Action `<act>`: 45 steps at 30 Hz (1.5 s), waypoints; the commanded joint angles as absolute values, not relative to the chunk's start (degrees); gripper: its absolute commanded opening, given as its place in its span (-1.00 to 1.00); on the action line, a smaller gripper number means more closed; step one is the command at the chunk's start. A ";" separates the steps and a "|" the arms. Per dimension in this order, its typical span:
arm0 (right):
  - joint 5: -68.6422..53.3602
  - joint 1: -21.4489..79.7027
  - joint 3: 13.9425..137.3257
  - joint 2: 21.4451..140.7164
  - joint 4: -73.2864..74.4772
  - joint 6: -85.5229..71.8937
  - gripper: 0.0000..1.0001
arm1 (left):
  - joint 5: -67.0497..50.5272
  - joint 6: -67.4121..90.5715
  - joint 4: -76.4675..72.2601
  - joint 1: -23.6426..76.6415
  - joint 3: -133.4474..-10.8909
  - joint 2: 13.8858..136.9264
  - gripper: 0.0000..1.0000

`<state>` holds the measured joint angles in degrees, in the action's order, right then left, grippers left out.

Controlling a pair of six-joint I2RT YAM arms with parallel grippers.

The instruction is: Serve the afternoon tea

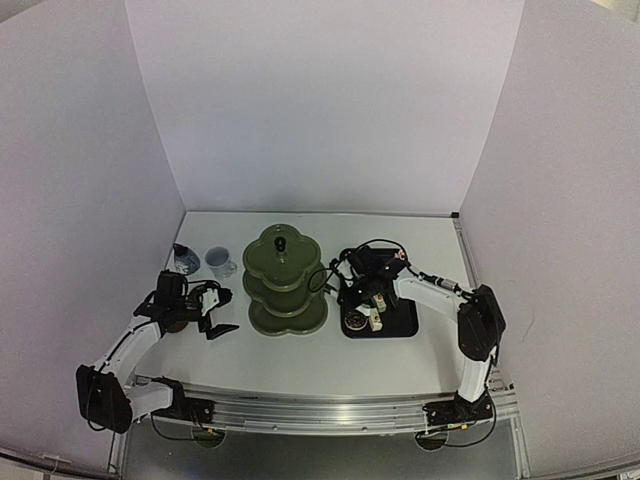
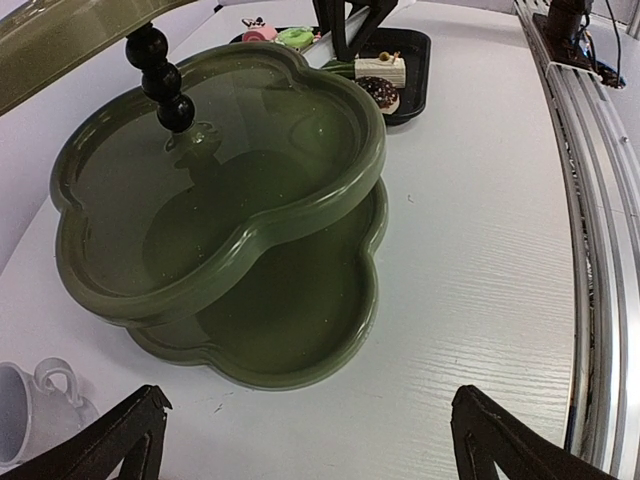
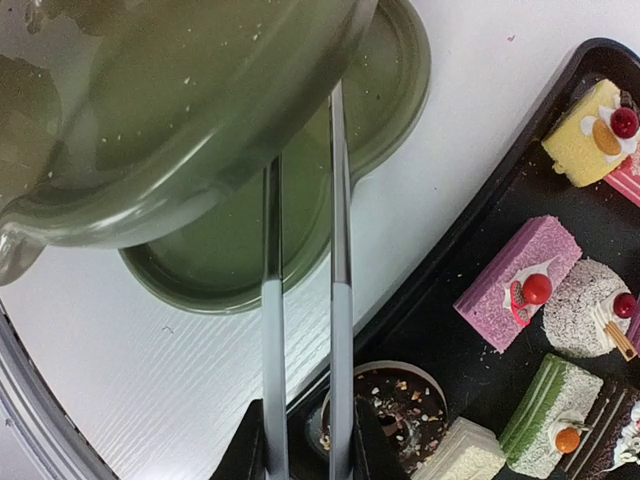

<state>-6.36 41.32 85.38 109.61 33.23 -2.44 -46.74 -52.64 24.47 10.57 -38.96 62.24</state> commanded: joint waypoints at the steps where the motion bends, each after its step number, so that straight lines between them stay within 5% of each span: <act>1: -4.30 41.53 88.96 110.98 30.91 -2.79 -0.89 | -46.40 -52.10 23.75 10.73 -40.94 61.28 0.99; 14: -4.94 42.81 91.29 111.58 32.20 -3.16 -0.26 | -45.75 -52.02 23.81 10.74 -40.52 60.31 0.99; 45: 4.14 43.41 82.14 95.94 47.26 -13.35 -0.28 | -45.65 -52.72 23.28 10.75 -39.73 61.27 0.99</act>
<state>0.06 43.07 82.70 100.94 42.40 -10.77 -44.97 -52.28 24.42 10.57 -38.96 61.07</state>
